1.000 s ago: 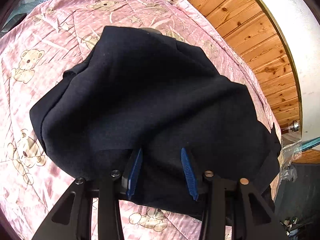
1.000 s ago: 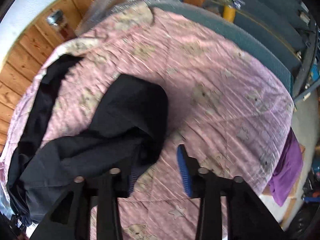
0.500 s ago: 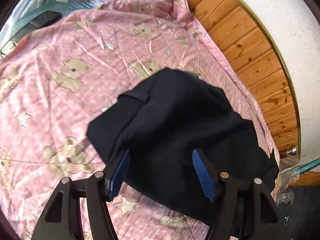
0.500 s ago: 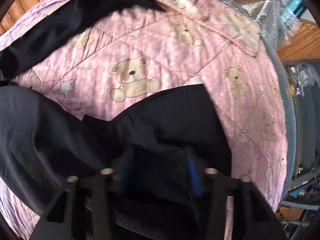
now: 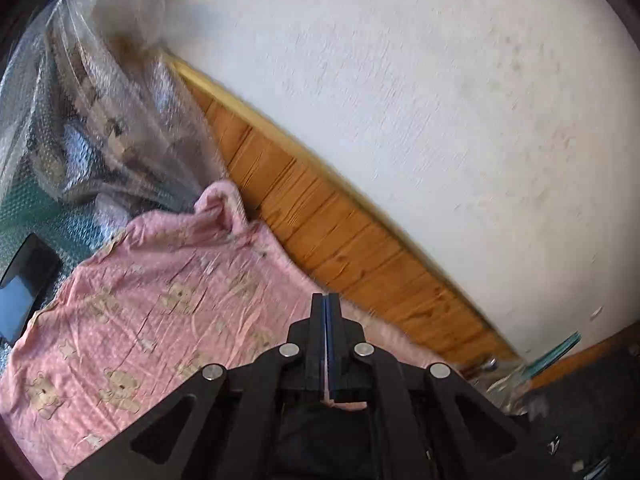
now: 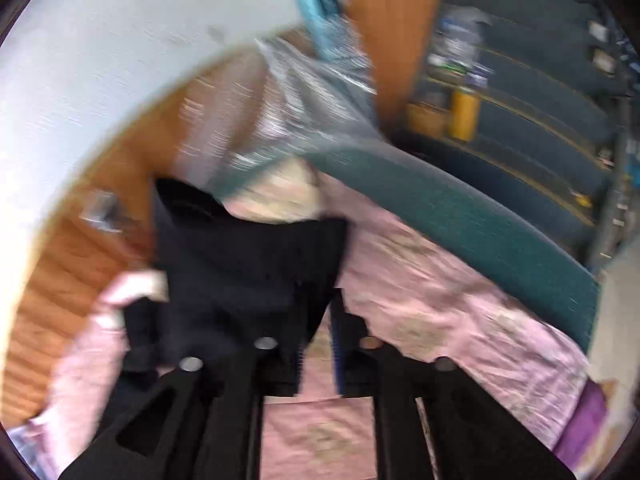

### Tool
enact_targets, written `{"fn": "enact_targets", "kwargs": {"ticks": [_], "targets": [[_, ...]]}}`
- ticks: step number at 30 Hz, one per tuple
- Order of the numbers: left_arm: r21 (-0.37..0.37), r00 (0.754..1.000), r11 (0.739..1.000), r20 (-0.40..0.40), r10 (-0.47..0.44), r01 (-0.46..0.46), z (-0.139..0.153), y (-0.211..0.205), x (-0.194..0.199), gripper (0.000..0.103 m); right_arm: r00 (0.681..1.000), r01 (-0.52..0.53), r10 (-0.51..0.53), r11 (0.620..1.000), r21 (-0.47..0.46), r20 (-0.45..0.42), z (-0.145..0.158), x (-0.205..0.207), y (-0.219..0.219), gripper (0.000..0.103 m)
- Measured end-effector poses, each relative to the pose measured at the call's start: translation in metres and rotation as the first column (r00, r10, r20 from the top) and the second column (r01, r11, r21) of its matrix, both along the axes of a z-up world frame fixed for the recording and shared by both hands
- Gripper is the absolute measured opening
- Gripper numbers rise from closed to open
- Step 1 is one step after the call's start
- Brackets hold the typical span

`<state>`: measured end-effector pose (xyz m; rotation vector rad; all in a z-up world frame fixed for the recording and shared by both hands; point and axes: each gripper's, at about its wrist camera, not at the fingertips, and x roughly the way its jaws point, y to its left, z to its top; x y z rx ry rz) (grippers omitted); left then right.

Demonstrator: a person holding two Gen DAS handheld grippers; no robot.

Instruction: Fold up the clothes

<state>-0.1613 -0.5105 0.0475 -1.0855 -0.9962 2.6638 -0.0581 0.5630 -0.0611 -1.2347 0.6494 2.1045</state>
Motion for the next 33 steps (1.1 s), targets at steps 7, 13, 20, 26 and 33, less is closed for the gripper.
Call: {"fn": "enact_targets", "kwargs": {"ticks": [7,13,20,26,33], "targets": [[-0.126,0.920,0.992,0.391,0.026,0.025,-0.188,0.028,0.079,0.048,0.977,-0.124,0.149,0.979,-0.161,0.152,-0.083,0.052,-0.057,0.045],[-0.049,0.940,0.998,0.337,0.056,-0.042,-0.226,0.028,0.094,0.062,0.910,-0.328,0.355,0.933,-0.152,0.214,-0.097,0.047,-0.143,0.047],[0.172,0.973,0.983,0.211,-0.097,0.061,-0.206,0.060,0.072,0.019,0.804,-0.560,0.567,0.823,-0.089,0.182,-0.069,0.014,-0.240,0.049],[0.300,0.989,0.953,-0.146,-0.004,0.048,-0.043,0.024,0.061,0.010,0.739,-0.671,0.668,0.741,0.013,0.084,-0.034,0.001,-0.296,0.049],[0.115,0.991,0.985,0.029,-0.130,0.125,-0.025,0.052,-0.092,0.026,0.655,-0.751,0.744,0.661,0.002,0.130,-0.063,-0.055,-0.370,0.050]]}}
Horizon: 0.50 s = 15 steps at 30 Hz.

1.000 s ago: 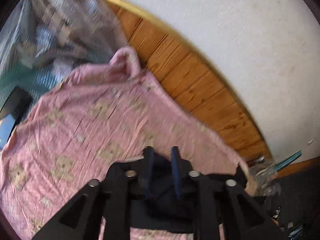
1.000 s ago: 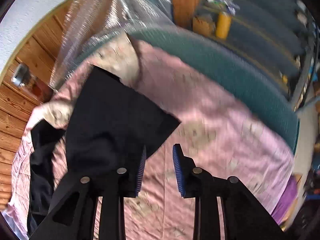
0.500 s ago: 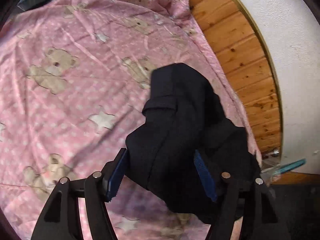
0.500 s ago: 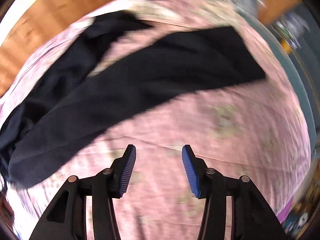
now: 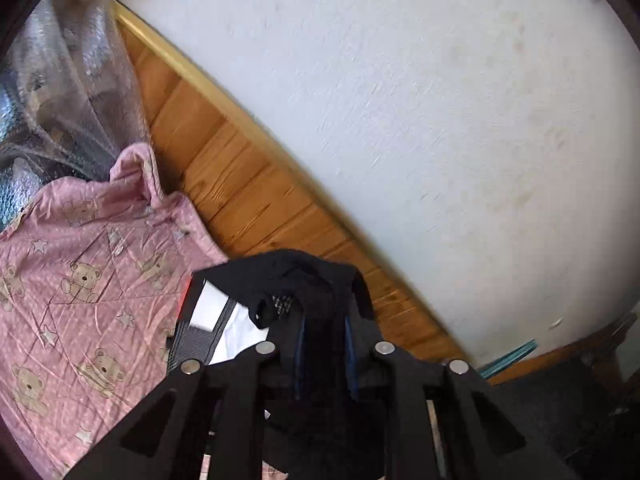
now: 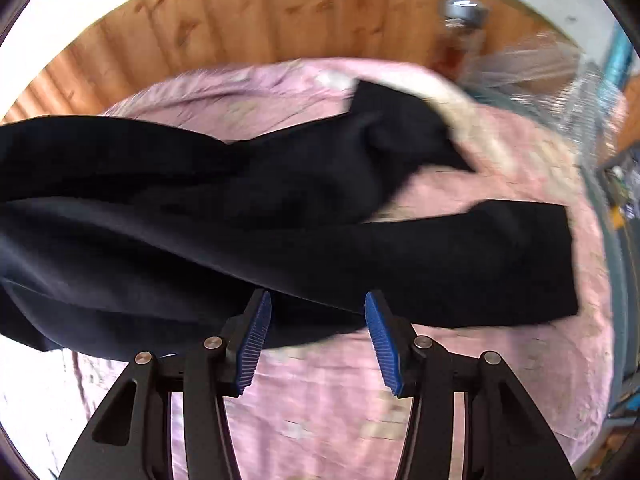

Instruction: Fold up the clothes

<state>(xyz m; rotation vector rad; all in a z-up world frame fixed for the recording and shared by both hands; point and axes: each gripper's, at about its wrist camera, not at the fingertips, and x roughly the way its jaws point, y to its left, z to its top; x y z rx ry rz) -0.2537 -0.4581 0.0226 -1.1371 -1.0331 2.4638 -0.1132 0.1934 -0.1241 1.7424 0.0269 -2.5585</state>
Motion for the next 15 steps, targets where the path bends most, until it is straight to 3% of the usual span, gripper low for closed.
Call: {"fn": "enact_targets", "kwargs": {"ticks": [1,2,3,5,7,10,13,15], "targets": [[-0.080,0.992,0.995,0.118,-0.053,0.063,-0.031,0.017,-0.018,0.034,1.000,-0.029,0.029,1.000,0.005,0.002,-0.003,-0.004,-0.014,0.050],[-0.136,0.972,0.985,0.224,-0.071,0.103,-0.062,0.027,-0.024,0.034,0.998,-0.063,0.062,0.998,0.011,0.005,-0.004,-0.005,-0.026,0.050],[-0.153,0.959,0.982,0.276,-0.064,0.109,-0.085,0.028,-0.021,0.034,0.995,-0.100,0.100,0.995,0.019,0.003,-0.005,-0.005,-0.040,0.050],[-0.095,0.969,0.995,0.246,0.007,0.016,-0.103,0.008,0.008,0.037,0.980,-0.198,0.199,0.979,0.038,-0.016,-0.001,0.001,-0.064,0.053],[-0.008,0.969,0.993,0.216,0.116,-0.117,-0.113,-0.025,0.047,0.046,0.952,-0.301,0.303,0.952,0.059,-0.033,0.003,0.009,-0.082,0.056],[0.082,0.931,0.958,0.273,0.243,-0.274,-0.144,-0.055,0.107,0.062,0.911,-0.406,0.410,0.911,0.072,-0.051,0.003,0.024,-0.098,0.059],[0.143,0.918,0.960,0.357,0.175,-0.239,-0.181,-0.036,0.131,0.063,0.903,-0.428,0.429,0.903,0.047,-0.017,-0.010,0.030,-0.110,0.059],[0.207,0.931,0.962,0.353,0.095,-0.177,-0.197,-0.008,0.131,0.063,0.910,-0.415,0.415,0.909,0.034,0.007,-0.018,0.029,-0.116,0.059]]}}
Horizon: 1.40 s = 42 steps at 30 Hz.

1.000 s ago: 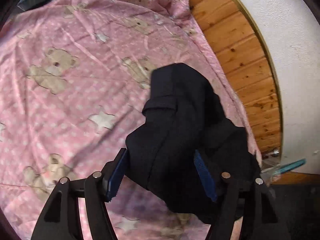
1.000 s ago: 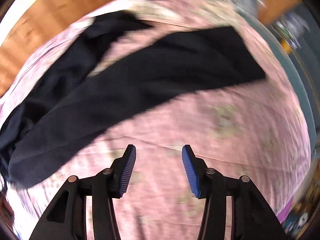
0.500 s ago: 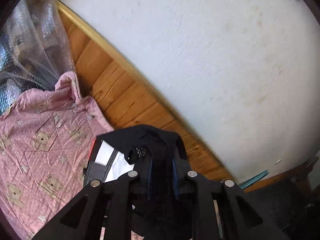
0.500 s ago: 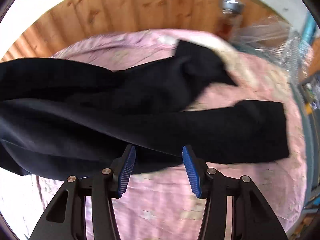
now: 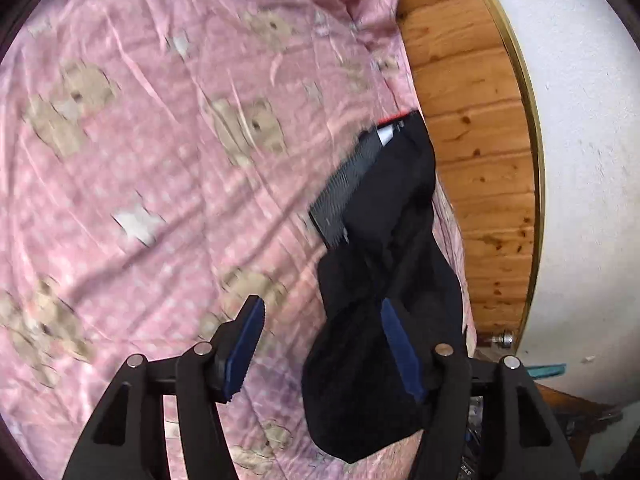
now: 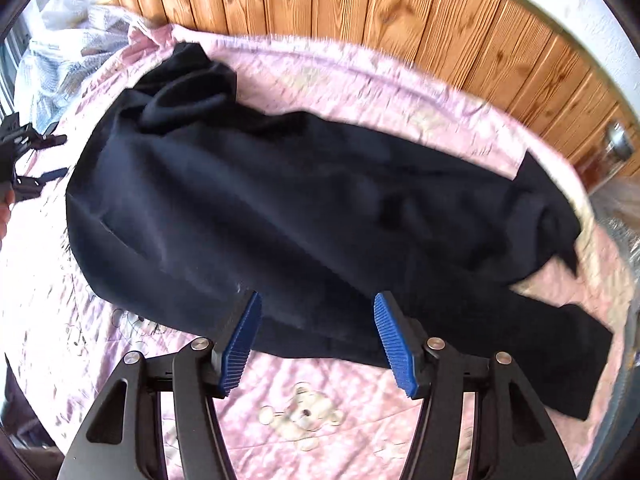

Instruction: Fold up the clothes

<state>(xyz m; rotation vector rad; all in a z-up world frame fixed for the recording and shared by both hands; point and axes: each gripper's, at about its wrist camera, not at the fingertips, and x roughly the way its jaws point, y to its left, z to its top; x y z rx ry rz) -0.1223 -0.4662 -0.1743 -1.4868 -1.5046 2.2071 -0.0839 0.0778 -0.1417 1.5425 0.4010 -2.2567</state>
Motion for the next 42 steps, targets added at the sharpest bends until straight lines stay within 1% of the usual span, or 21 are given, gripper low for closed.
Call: {"fn": "enact_targets", "kwargs": {"ticks": [3,5,7,9,11,14,17,18,19,20,21,22,24,26,28,30,32,34,38,41,42], "targets": [[0.020,0.996,0.997,-0.033,-0.079,0.080,-0.011,0.041,-0.008,0.063,1.000,-0.003,0.003,1.000,-0.029,-0.007,0.003,-0.001,-0.012,0.059],[-0.029,0.994,0.994,-0.002,-0.109,0.109,-0.017,0.059,-0.013,0.063,0.999,-0.028,0.027,0.998,-0.062,-0.021,0.013,-0.006,-0.024,0.059],[-0.046,0.988,0.989,-0.057,-0.140,0.138,-0.010,0.076,-0.015,0.063,0.998,-0.049,0.045,0.993,-0.109,-0.039,0.030,-0.016,-0.048,0.059],[-0.061,0.969,0.973,-0.089,-0.229,0.224,-0.001,0.102,-0.015,0.063,0.993,-0.107,0.096,0.982,-0.157,-0.074,0.050,-0.030,-0.081,0.061],[-0.145,0.948,0.950,-0.125,-0.293,0.275,0.011,0.125,-0.004,0.063,0.978,-0.208,0.197,0.961,-0.185,-0.073,0.060,-0.046,-0.131,0.065],[-0.249,0.934,0.929,-0.162,-0.319,0.274,0.021,0.145,0.020,0.063,0.918,-0.396,0.396,0.906,-0.147,-0.032,0.048,-0.061,-0.222,0.067],[-0.236,0.943,0.944,-0.188,-0.276,0.230,0.020,0.152,0.038,0.063,0.831,-0.548,0.550,0.835,-0.051,0.082,-0.001,-0.060,-0.300,0.067],[-0.237,0.944,0.947,-0.194,-0.265,0.217,0.021,0.152,0.044,0.063,0.810,-0.580,0.574,0.815,0.016,0.120,-0.022,-0.057,-0.315,0.065],[-0.229,0.945,0.951,-0.203,-0.255,0.208,0.021,0.152,0.050,0.063,0.795,-0.602,0.586,0.794,0.085,0.155,-0.040,-0.055,-0.323,0.045],[-0.217,0.945,0.955,-0.212,-0.250,0.204,0.022,0.151,0.056,0.063,0.791,-0.609,0.588,0.783,0.123,0.171,-0.050,-0.055,-0.323,0.004],[-0.215,0.944,0.956,-0.218,-0.249,0.202,0.023,0.148,0.061,0.063,0.804,-0.592,0.573,0.796,0.125,0.161,-0.048,-0.059,-0.315,0.003],[-0.216,0.941,0.956,-0.228,-0.249,0.201,0.025,0.145,0.067,0.063,0.829,-0.553,0.541,0.830,0.075,0.140,-0.033,-0.065,-0.300,0.002],[-0.210,0.933,0.956,-0.254,-0.256,0.205,0.030,0.134,0.079,0.063,0.886,-0.448,0.454,0.890,-0.084,0.093,0.010,-0.081,-0.259,0.002],[-0.205,0.930,0.960,-0.273,-0.245,0.193,0.037,0.116,0.089,0.064,0.927,-0.344,0.367,0.915,-0.213,0.076,0.045,-0.095,-0.215,0.002],[-0.196,0.931,0.966,-0.290,-0.221,0.168,0.042,0.095,0.091,0.064,0.944,-0.277,0.318,0.910,-0.309,0.090,0.058,-0.105,-0.184,0.002],[-0.175,0.943,0.977,-0.286,-0.170,0.123,0.043,0.071,0.084,0.065,0.951,-0.258,0.297,0.913,-0.316,0.082,0.058,-0.110,-0.174,0.002],[-0.128,0.955,0.989,-0.274,-0.112,0.079,0.043,0.052,0.065,0.069,0.954,-0.251,0.293,0.902,-0.351,0.070,0.056,-0.111,-0.171,0.002],[-0.053,0.953,0.996,-0.289,-0.087,0.075,0.041,0.045,0.038,0.075,0.956,-0.242,0.288,0.885,-0.398,0.059,0.055,-0.108,-0.170,0.002],[0.063,0.951,0.986,-0.279,-0.130,0.153,0.028,0.070,-0.027,0.075,0.959,-0.216,0.276,0.864,-0.455,0.069,0.048,-0.107,-0.167,0.002],[0.102,0.960,0.977,-0.233,-0.158,0.185,0.014,0.086,-0.047,0.075,0.959,-0.204,0.274,0.855,-0.477,0.080,0.045,-0.106,-0.162,0.003],[0.149,0.958,0.970,-0.244,-0.151,0.191,0.009,0.091,-0.051,0.075,0.960,-0.198,0.268,0.855,-0.480,0.082,0.043,-0.106,-0.160,0.003]]}}
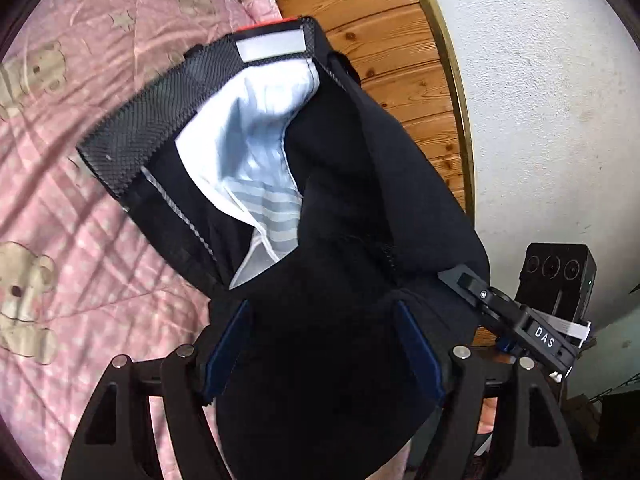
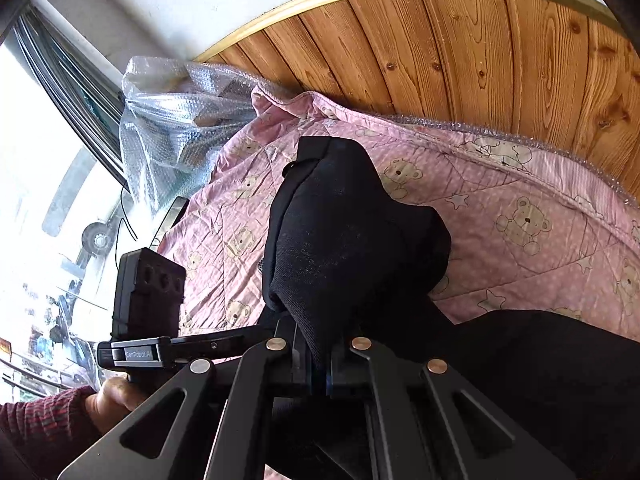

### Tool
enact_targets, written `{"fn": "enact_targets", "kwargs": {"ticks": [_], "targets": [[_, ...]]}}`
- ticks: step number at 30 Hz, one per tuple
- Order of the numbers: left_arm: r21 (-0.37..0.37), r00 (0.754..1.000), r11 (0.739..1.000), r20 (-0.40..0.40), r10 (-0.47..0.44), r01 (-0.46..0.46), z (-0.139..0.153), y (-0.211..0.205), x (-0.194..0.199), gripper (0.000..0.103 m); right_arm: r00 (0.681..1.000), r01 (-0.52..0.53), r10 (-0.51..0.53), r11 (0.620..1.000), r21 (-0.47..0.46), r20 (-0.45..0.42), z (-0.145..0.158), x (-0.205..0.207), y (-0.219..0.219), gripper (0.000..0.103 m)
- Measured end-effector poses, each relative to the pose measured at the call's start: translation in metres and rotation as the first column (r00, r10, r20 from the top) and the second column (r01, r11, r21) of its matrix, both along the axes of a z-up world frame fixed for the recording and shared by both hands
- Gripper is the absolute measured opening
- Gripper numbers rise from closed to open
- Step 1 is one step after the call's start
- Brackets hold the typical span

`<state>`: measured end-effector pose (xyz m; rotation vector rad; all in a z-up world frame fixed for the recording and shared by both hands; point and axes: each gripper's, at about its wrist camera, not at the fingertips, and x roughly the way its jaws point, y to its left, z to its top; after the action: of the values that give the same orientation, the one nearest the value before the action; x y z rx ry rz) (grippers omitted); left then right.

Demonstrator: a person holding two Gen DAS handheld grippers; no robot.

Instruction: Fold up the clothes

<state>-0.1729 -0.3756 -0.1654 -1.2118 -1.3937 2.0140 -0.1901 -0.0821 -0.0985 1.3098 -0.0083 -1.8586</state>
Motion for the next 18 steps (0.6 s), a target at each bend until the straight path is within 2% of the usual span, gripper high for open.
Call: {"fn": "enact_targets", "kwargs": {"ticks": [1,2,3,4,7,9,11,12,13,14,15,16,17,18], "targets": [[0.029,1.000,1.000,-0.001,-0.002,0.002,-0.004,0.004,-0.003,0.063,1.000,0.004,-0.004,1.000,0.000,0.002,-0.002,0.000,0.001,0.007],[0.037,1.000,0.999,0.003,0.001,-0.001,-0.007,0.007,-0.005,0.023,1.000,0.011,-0.011,1.000,-0.003,0.005,-0.005,0.000,0.004,0.016],[0.038,1.000,0.999,0.010,0.005,-0.006,-0.008,0.007,-0.006,0.011,0.999,0.029,-0.029,1.000,-0.006,0.013,-0.006,-0.001,0.008,0.020],[0.040,0.999,0.999,0.001,0.035,-0.035,-0.004,0.003,-0.003,0.008,0.998,0.060,-0.060,0.998,-0.013,0.025,-0.006,-0.002,0.017,0.031],[0.051,0.982,0.984,-0.071,0.174,-0.171,0.035,-0.043,0.023,0.002,0.980,0.198,-0.196,0.979,-0.054,0.031,0.010,0.001,0.072,0.039],[0.039,0.934,0.950,-0.173,0.311,-0.309,0.082,-0.098,0.064,0.002,0.955,0.297,-0.296,0.952,-0.073,0.018,0.020,0.013,0.126,0.046],[-0.041,0.879,0.901,-0.241,0.411,-0.433,0.117,-0.151,0.108,0.002,0.911,0.413,-0.413,0.910,-0.034,0.024,0.016,0.031,0.189,0.051],[-0.110,0.866,0.877,-0.255,0.430,-0.468,0.123,-0.176,0.128,0.002,0.881,0.471,-0.471,0.882,0.007,0.040,0.007,0.042,0.221,0.052],[-0.172,0.874,0.865,-0.227,0.430,-0.471,0.117,-0.196,0.141,0.002,0.845,0.529,-0.532,0.846,0.059,0.055,-0.005,0.055,0.252,0.052],[-0.226,0.876,0.847,-0.152,0.458,-0.482,0.100,-0.213,0.151,0.002,0.805,0.581,-0.590,0.806,0.114,0.065,-0.017,0.068,0.280,0.052],[-0.236,0.873,0.842,-0.077,0.481,-0.485,0.080,-0.225,0.161,0.002,0.758,0.629,-0.647,0.758,0.175,0.078,-0.030,0.083,0.309,0.052],[-0.247,0.880,0.849,-0.038,0.473,-0.467,0.062,-0.231,0.169,0.003,0.705,0.672,-0.703,0.704,0.231,0.092,-0.041,0.100,0.336,0.052],[-0.288,0.879,0.840,-0.014,0.476,-0.459,0.048,-0.233,0.174,0.003,0.653,0.707,-0.750,0.655,0.266,0.110,-0.050,0.115,0.359,0.052],[-0.293,0.876,0.838,0.007,0.483,-0.460,0.034,-0.234,0.178,0.003,0.599,0.739,-0.789,0.610,0.287,0.137,-0.058,0.131,0.381,0.052]]}}
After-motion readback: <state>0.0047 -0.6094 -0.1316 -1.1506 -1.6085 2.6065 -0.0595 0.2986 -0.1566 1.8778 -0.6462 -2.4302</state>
